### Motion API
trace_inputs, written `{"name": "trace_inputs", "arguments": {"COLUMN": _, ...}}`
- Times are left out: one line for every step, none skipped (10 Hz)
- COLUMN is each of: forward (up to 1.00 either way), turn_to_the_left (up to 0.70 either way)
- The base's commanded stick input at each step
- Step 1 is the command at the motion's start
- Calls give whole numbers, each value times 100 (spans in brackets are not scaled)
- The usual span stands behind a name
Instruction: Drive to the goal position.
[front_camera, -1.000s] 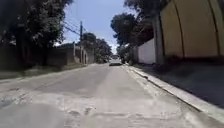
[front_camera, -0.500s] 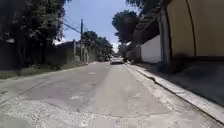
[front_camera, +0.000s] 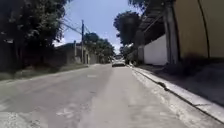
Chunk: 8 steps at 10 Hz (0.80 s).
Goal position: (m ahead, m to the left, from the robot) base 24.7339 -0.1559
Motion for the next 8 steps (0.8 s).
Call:
{"name": "trace_inputs", "arguments": {"forward": 100, "turn_to_the_left": 0}}
{"name": "trace_inputs", "arguments": {"forward": 100, "turn_to_the_left": 0}}
{"name": "trace_inputs", "arguments": {"forward": 100, "turn_to_the_left": 0}}
{"name": "trace_inputs", "arguments": {"forward": 100, "turn_to_the_left": 0}}
{"name": "trace_inputs", "arguments": {"forward": 100, "turn_to_the_left": 0}}
{"name": "trace_inputs", "arguments": {"forward": 100, "turn_to_the_left": 0}}
{"name": "trace_inputs", "arguments": {"forward": 100, "turn_to_the_left": 0}}
{"name": "trace_inputs", "arguments": {"forward": 100, "turn_to_the_left": 0}}
